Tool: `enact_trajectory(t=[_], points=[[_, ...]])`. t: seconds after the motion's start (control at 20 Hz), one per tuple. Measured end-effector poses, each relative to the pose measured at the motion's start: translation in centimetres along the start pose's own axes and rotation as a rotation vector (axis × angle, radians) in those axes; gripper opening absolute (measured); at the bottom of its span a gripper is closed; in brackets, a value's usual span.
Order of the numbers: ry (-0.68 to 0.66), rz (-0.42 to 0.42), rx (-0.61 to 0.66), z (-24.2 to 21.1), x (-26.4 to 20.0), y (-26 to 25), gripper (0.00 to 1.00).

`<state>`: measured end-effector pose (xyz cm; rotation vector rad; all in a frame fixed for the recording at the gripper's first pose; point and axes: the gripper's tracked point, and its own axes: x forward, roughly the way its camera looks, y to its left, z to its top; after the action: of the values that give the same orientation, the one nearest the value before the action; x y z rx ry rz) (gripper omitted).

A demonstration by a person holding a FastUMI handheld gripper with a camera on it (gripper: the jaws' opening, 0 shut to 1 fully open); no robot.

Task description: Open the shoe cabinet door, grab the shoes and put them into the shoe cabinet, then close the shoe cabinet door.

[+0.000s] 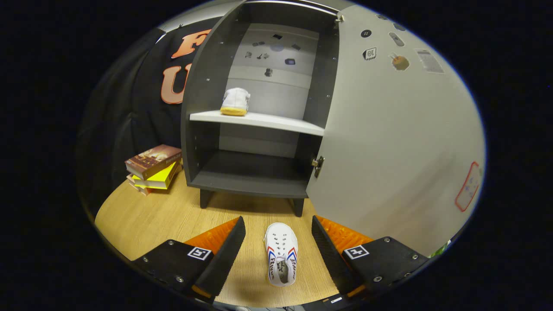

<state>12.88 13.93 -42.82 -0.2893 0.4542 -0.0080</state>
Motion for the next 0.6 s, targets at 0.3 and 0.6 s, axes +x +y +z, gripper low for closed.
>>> enact_trajectory(t=[0.3,0.6], points=[[0.165,0.062,-0.010,-8.5,3.8,1.7,0.94],[0.287,0.075,0.063,-14.2,6.2,1.8,0.68]])
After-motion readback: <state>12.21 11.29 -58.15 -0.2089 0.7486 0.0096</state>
